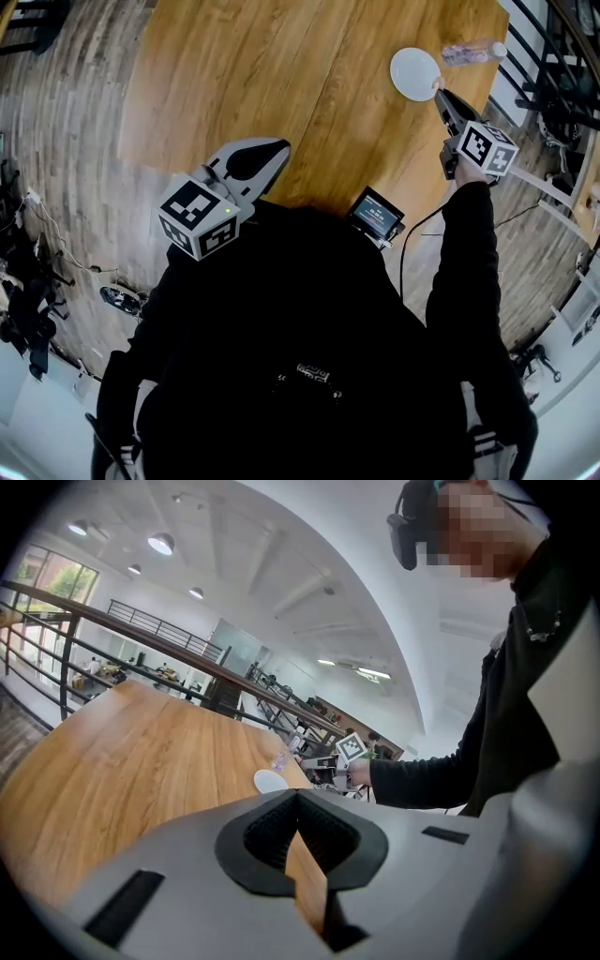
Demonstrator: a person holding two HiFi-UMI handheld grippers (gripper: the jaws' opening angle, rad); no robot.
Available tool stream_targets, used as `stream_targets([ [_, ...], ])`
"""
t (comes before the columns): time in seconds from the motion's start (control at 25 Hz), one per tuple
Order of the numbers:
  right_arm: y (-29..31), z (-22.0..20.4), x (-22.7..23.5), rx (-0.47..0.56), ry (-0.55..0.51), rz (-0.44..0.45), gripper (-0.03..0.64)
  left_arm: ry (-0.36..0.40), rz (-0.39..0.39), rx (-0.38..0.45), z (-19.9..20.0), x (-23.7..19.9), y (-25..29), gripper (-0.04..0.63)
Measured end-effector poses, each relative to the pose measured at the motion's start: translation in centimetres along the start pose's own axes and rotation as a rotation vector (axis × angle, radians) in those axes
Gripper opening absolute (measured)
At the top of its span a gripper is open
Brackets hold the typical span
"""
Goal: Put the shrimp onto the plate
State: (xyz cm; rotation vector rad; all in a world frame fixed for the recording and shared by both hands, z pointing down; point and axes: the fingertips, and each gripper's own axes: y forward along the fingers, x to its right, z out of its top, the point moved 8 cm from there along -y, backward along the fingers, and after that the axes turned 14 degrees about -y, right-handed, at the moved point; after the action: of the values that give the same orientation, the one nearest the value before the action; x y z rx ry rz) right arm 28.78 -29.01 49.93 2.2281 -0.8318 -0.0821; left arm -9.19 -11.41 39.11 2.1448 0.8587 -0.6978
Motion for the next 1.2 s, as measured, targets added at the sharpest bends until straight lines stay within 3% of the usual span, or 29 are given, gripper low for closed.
stream_targets([
  [0.36, 4.0, -1.9, 2.8, -0.113, -0.025, -0.061, 0.059, -0.051, 0.025, 0.03, 0.2, -1.1, -0.7, 0.003],
  [0.96, 7.8, -5.9, 5.4, -0.226, 0.011, -0.098, 0.06, -0.017, 0.067, -0.002, -0.7, -1.4, -1.2, 0.003],
  [1.2, 9.2, -6.2, 6.3, -0.248, 0.034, -0.096, 0.059, -0.039, 0.067, -0.004, -1.1, -2.0, -1.1, 0.003],
])
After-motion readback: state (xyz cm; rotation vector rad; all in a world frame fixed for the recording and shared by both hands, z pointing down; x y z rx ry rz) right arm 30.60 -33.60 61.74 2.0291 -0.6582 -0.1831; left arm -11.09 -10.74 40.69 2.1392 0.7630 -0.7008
